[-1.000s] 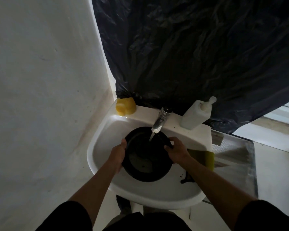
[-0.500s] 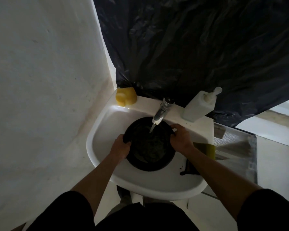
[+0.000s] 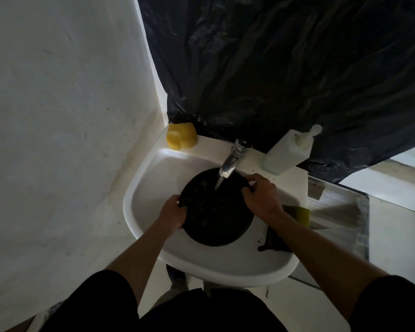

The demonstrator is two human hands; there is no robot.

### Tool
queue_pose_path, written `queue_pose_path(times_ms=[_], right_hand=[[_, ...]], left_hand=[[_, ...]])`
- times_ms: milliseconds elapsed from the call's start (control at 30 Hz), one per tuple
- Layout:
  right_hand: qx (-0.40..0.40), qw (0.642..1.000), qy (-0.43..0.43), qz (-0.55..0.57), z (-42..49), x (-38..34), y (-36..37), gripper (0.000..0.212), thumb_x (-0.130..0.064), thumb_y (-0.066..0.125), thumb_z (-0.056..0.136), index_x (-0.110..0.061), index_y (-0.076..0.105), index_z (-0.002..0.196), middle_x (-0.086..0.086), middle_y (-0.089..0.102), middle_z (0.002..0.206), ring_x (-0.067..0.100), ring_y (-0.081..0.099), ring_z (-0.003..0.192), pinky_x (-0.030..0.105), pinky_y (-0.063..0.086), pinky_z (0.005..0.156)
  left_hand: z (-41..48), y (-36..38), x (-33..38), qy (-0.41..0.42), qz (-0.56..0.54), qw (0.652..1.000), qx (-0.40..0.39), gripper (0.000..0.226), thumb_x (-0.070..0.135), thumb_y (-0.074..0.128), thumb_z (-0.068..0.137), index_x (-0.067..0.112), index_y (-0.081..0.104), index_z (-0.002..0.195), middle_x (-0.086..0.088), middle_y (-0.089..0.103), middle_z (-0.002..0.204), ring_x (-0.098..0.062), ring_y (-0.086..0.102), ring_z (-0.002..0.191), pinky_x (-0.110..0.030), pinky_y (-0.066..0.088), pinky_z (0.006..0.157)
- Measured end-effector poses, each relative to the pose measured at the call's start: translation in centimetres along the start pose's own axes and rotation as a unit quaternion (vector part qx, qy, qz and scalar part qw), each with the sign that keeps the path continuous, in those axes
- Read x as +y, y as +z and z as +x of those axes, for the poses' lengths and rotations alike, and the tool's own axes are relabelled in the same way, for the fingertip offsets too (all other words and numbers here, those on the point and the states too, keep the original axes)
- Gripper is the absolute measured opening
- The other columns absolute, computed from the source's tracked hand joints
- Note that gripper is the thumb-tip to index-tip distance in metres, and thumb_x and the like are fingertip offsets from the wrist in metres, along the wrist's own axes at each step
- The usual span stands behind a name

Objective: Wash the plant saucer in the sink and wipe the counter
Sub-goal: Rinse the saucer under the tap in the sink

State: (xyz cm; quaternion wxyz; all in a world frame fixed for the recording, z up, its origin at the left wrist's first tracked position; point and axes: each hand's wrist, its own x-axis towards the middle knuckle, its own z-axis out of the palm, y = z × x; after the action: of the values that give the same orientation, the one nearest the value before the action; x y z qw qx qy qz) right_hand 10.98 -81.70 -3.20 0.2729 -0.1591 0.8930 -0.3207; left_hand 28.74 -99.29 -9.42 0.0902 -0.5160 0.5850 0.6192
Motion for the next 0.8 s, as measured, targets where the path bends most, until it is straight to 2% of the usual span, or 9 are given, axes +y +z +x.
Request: queue_pose_path(times_ms=[67, 200, 300, 433, 467, 533, 600, 733, 800], right_hand=[[-0.009, 1.0, 0.012, -0.005, 0.2, 0.3, 0.3, 0.026, -0.013, 0.058, 0.096, -0.018, 0.061, 0.12, 0.007, 0.071, 0.078, 0.021, 0.071, 0.068, 0.037, 0.062, 0.059], [-0.038, 0.998, 0.035, -0.018, 0.6, 0.8, 1.2, 0.03, -0.01, 0.056, 0.096, -0.019, 0.06, 0.124, 0.005, 0.072, 0.082, 0.014, 0.07, 0.067, 0.02, 0.056, 0.05], [-0.052, 0.997, 0.051, -0.027, 1.1, 1.0, 2.0, 0.033, -0.01, 0.054, 0.095, -0.022, 0.059, 0.126, 0.006, 0.073, 0.09, 0.013, 0.069, 0.069, 0.021, 0.055, 0.051], [-0.062, 0.996, 0.043, -0.043, 1.7, 0.9, 3.1, 0.03, -0.012, 0.051, 0.096, -0.022, 0.06, 0.123, 0.005, 0.071, 0.09, 0.006, 0.063, 0.065, 0.013, 0.045, 0.044], [-0.064, 0.996, 0.044, -0.038, 1.9, 0.9, 3.3, 0.028, -0.012, 0.051, 0.097, -0.021, 0.06, 0.122, 0.004, 0.071, 0.088, 0.006, 0.062, 0.065, 0.013, 0.045, 0.044], [-0.068, 0.996, 0.049, -0.027, 2.3, 1.0, 3.8, 0.025, -0.013, 0.052, 0.098, -0.02, 0.061, 0.12, 0.004, 0.07, 0.088, 0.008, 0.064, 0.068, 0.017, 0.049, 0.049], [-0.065, 0.996, 0.055, -0.026, 2.6, 1.2, 4.5, 0.022, -0.014, 0.055, 0.097, -0.018, 0.063, 0.117, 0.008, 0.072, 0.092, 0.012, 0.064, 0.07, 0.022, 0.053, 0.055], [-0.062, 0.996, 0.064, -0.013, 3.1, 1.4, 5.7, 0.018, -0.017, 0.055, 0.097, -0.016, 0.063, 0.113, 0.009, 0.071, 0.095, 0.011, 0.063, 0.07, 0.015, 0.046, 0.048], [-0.064, 0.996, 0.066, -0.012, 3.3, 1.3, 6.3, 0.023, -0.016, 0.054, 0.098, -0.014, 0.063, 0.119, 0.005, 0.067, 0.102, 0.02, 0.067, 0.089, 0.019, 0.049, 0.064]], left_hand=[[-0.3, -0.5, 0.2, -0.008, -0.011, 1.0, -0.004, 0.03, 0.009, 0.053, 0.103, 0.019, 0.055, 0.131, -0.015, 0.065, 0.118, -0.031, 0.068, 0.094, -0.045, 0.063, 0.074], [-0.7, -1.8, 0.4, -0.014, -0.028, 0.999, -0.017, 0.036, 0.007, 0.049, 0.104, 0.024, 0.051, 0.136, -0.012, 0.064, 0.122, -0.029, 0.068, 0.1, -0.042, 0.063, 0.07], [-0.9, -2.9, 0.5, -0.008, -0.036, 0.999, -0.013, 0.039, 0.005, 0.049, 0.103, 0.026, 0.05, 0.135, -0.012, 0.062, 0.123, -0.033, 0.068, 0.102, -0.047, 0.064, 0.073], [-1.2, -4.0, 0.9, 0.002, -0.044, 0.999, 0.002, 0.036, 0.002, 0.052, 0.099, 0.03, 0.053, 0.12, -0.016, 0.062, 0.124, -0.04, 0.068, 0.102, -0.061, 0.062, 0.077], [-1.3, -4.3, 1.2, 0.001, -0.047, 0.999, 0.006, 0.036, 0.001, 0.052, 0.099, 0.032, 0.053, 0.117, -0.016, 0.062, 0.125, -0.039, 0.068, 0.102, -0.059, 0.063, 0.073], [-1.6, -4.6, 1.6, -0.002, -0.05, 0.999, 0.008, 0.036, -0.001, 0.05, 0.1, 0.029, 0.052, 0.119, -0.014, 0.059, 0.128, -0.035, 0.066, 0.101, -0.044, 0.063, 0.058], [-1.6, -4.9, 1.8, 0.002, -0.053, 0.999, 0.004, 0.036, -0.002, 0.05, 0.1, 0.025, 0.05, 0.124, -0.014, 0.058, 0.131, -0.035, 0.066, 0.103, -0.039, 0.061, 0.053], [-2.0, -5.4, 2.6, 0.014, -0.04, 0.999, 0.01, 0.035, 0.001, 0.053, 0.101, 0.027, 0.049, 0.125, -0.015, 0.058, 0.13, -0.04, 0.064, 0.109, -0.06, 0.063, 0.068], [-2.4, -5.5, 3.0, 0.025, -0.032, 0.999, 0.014, 0.035, 0.003, 0.053, 0.102, 0.028, 0.048, 0.125, -0.013, 0.055, 0.132, -0.041, 0.063, 0.111, -0.061, 0.062, 0.068]])
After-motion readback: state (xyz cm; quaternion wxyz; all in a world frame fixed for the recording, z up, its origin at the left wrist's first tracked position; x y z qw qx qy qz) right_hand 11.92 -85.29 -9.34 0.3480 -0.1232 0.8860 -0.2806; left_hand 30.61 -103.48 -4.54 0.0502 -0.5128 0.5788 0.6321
